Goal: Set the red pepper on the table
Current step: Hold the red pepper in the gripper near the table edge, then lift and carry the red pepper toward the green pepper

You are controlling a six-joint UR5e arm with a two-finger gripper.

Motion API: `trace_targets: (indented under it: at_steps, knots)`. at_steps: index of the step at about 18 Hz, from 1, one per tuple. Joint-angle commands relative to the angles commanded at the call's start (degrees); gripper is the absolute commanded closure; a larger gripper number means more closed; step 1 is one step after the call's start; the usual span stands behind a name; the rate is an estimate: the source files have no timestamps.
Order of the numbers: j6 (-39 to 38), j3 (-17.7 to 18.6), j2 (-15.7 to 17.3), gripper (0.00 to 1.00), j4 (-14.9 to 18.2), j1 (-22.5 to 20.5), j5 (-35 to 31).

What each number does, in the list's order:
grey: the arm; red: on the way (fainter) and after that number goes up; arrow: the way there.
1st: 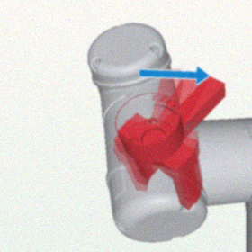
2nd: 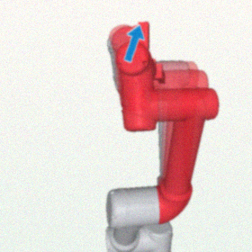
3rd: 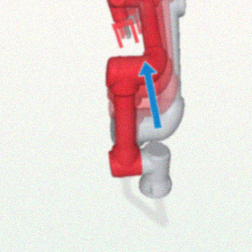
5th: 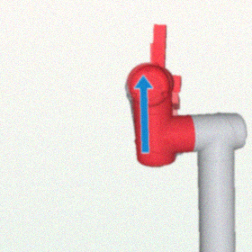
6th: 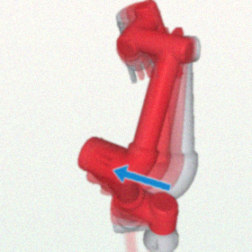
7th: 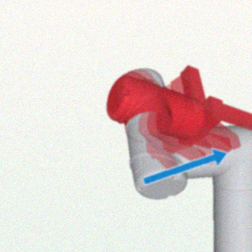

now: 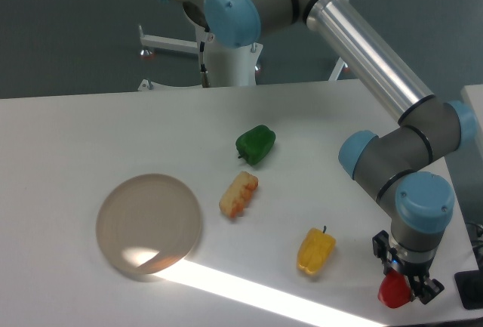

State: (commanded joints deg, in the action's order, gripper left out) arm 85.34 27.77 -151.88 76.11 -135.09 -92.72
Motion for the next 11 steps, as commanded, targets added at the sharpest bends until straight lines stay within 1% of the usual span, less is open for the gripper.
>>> trace_targets:
  at_steps: [6,9,11]
  knots:
    - [0.18,0.88,0.70,0.40,0.35,0.26,0.09]
    - [0.09,4.64,3.68,0.40,0.61,0.61,0.44]
    - [0.09,8.68,6.66,0.40,0.79,0.62,0.61]
